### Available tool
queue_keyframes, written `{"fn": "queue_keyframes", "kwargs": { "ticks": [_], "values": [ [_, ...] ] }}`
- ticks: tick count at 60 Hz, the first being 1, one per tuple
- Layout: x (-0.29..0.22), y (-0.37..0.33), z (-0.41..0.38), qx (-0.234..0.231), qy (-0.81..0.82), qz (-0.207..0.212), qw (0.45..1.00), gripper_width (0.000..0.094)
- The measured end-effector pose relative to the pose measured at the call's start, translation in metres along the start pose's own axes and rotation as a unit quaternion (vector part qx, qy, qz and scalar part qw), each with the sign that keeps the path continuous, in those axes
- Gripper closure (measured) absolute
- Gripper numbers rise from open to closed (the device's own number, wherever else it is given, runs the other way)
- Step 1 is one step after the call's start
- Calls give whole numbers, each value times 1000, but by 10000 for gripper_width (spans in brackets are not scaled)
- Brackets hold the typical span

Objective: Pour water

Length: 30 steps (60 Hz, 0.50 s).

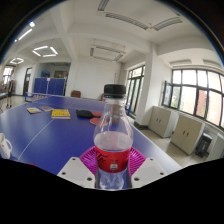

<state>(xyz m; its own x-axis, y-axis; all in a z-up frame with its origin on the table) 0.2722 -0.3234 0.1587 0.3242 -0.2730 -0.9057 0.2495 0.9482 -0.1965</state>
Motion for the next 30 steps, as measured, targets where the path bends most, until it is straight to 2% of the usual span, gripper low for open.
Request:
{"fn": "queue_keyframes", "kwargs": {
  "ticks": [9,15,22,30],
  "values": [
    [-61,-51,4,99,-111,18,989,582],
    [-121,-94,-14,173,-244,37,953,580],
    [-190,-134,-61,233,-456,83,855,581],
    [-227,-141,-154,228,-651,130,712,578]
  ]
}}
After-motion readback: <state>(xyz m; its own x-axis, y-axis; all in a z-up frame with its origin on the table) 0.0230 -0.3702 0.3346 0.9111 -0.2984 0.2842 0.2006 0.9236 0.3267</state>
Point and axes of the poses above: the point between the fingertips, and its own axes, seen from behind it with the camera up: z to the right, x down, y forward, the way the camera looks, the point moved 7 cm from there along -y, backward, against the way the camera looks, and after that the axes turned 12 degrees about -y, right-handed, at the moved point
